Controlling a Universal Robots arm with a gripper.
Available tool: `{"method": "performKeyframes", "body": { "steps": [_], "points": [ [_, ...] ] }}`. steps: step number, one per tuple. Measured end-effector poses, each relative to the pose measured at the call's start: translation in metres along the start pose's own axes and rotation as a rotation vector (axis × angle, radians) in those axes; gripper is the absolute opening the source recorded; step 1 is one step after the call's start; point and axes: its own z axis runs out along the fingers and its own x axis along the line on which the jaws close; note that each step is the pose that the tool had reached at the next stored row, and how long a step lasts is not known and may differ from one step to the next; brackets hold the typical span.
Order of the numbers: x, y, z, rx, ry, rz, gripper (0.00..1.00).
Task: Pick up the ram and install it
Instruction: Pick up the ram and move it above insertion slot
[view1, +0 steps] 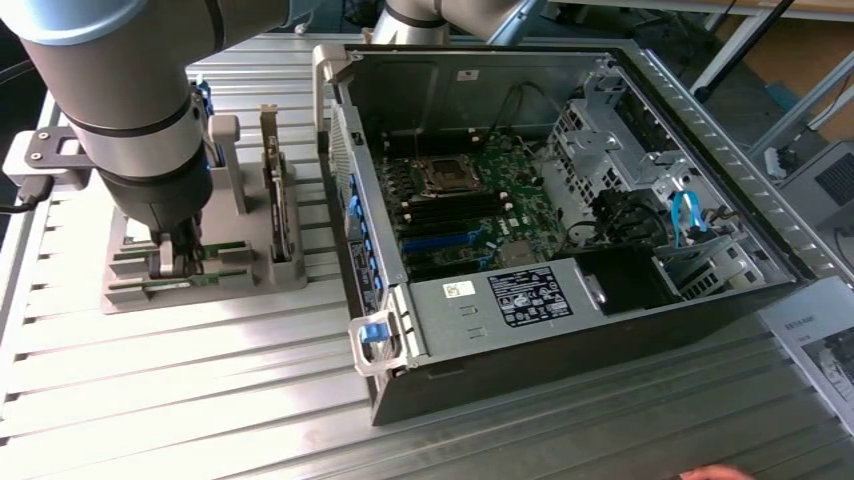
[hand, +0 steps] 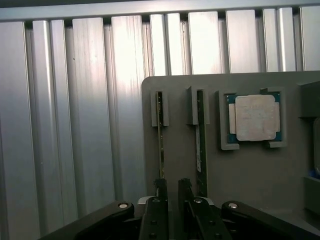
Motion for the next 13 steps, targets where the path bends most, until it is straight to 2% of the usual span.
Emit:
{"method": "performKeyframes", "body": {
  "steps": [13],
  "points": [
    [0.0020, -0.0002, 0.0016, 0.0000, 0.0000, 0.000, 0.24]
  ]
}}
